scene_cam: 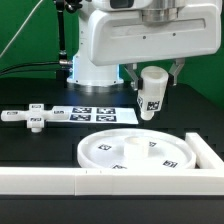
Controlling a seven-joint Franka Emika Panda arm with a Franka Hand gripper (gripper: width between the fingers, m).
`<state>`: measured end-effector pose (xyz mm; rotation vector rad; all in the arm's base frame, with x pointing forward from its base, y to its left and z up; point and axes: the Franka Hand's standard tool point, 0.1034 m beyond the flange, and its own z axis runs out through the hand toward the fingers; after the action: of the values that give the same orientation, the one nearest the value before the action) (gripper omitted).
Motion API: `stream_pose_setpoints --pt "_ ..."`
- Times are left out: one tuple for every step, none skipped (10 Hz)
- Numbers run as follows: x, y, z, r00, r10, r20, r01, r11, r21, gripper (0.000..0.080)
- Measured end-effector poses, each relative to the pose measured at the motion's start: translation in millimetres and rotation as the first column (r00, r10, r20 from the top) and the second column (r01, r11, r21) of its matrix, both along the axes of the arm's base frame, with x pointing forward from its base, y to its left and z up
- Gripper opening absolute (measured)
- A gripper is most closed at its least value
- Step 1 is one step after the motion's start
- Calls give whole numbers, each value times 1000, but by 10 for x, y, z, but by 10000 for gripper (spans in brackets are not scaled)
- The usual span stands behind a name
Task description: Assemble round table
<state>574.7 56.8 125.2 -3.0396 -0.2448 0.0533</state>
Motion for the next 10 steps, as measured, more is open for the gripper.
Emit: stream_pose_setpoints --pt "21 -20 -18 998 -2 58 2 1000 -1 409" --pt "69 -77 -70 989 2 146 -2 1000 -4 409" --pt "39 -97 -113 989 1 150 0 1000 -5 409" --pt "71 -116 -124 988 13 152 -12 1000 -6 409" --pt "105 -151 -130 987 28 158 -27 1000 -9 409" --pt "129 -157 -116 984 27 178 -25 1000 -10 409" --pt "132 -154 -125 983 27 183 -26 1000 -11 409" --pt "153 -167 -129 976 24 218 -21 1000 -14 409" --pt "164 -192 -139 955 16 297 -11 1000 -20 409" --pt "91 -201 -191 945 14 328 -6 1000 -24 409"
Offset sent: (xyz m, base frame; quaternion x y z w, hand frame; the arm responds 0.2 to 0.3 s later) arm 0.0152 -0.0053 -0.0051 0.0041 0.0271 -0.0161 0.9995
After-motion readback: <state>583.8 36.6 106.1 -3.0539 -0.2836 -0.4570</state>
